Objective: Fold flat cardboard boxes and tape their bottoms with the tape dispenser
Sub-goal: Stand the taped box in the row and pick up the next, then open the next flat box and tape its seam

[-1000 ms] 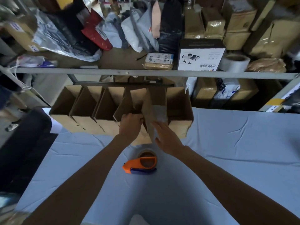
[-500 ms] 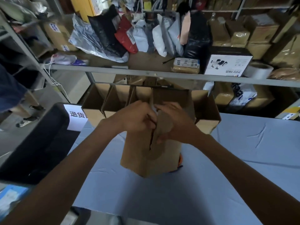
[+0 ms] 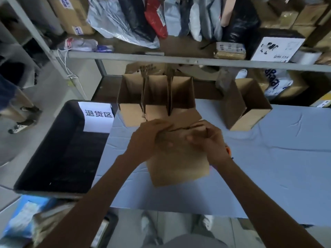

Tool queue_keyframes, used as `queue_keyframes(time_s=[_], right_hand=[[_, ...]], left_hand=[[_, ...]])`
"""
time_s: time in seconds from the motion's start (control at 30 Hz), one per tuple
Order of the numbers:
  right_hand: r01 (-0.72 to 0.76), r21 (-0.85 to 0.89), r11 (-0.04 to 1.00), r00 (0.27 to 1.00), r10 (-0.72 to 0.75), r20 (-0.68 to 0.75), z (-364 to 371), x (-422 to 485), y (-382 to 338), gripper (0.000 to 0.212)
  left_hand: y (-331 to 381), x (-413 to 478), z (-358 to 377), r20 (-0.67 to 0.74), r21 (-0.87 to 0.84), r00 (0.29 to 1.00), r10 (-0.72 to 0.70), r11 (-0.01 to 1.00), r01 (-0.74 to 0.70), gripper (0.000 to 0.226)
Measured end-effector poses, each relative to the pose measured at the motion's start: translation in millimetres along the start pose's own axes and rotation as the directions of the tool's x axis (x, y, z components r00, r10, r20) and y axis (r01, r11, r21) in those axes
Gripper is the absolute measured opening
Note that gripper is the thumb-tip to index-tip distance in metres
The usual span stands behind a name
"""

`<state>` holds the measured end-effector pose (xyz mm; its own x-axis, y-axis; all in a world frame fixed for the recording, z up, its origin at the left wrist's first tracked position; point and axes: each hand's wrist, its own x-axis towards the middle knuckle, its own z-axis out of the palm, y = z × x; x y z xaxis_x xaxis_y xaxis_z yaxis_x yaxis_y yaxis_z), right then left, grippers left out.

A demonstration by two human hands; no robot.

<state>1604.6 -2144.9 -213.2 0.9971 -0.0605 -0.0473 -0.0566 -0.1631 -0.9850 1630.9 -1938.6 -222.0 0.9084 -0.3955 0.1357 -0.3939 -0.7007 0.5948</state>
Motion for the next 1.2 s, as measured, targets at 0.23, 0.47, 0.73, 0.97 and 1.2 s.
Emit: queue_keyframes(time_s=[0.23, 0.47, 0.73, 0.97, 1.2], right_hand=[[0.13, -0.58, 0.804, 0.916, -0.321, -0.239, 34, -8, 24, 0.057], [0.045, -0.71, 0.703, 0.998, -0.057, 0.006, 43, 15, 73, 0.019], [-0.163, -0.375, 0.912, 0.972, 0.082, -0.221, 32, 22, 125, 0.007], [-0.297, -0.215, 0.93, 0.954, 0.283, -0.096, 31, 17, 149, 0.003], [-0.32, -0.173, 0.931, 0.938, 0.287, -0.194, 38, 13, 145, 0.007]], left_hand=[[-25, 21, 5, 0.147, 0.152, 0.988, 0.045, 0.986, -0.067, 0.042], [-35, 59, 40, 0.371, 0.232, 0.913, 0.172, 0.935, -0.27, 0.038], [-50, 63, 105, 0.086, 0.227, 0.995, 0.05, 0.972, -0.069, 0.021], [-60, 57, 138, 0.212, 0.211, 0.968, -0.137, 0.973, 0.091, 0.008], [-66, 47, 140, 0.186, 0.139, 0.981, -0.045, 0.99, 0.019, 0.013]])
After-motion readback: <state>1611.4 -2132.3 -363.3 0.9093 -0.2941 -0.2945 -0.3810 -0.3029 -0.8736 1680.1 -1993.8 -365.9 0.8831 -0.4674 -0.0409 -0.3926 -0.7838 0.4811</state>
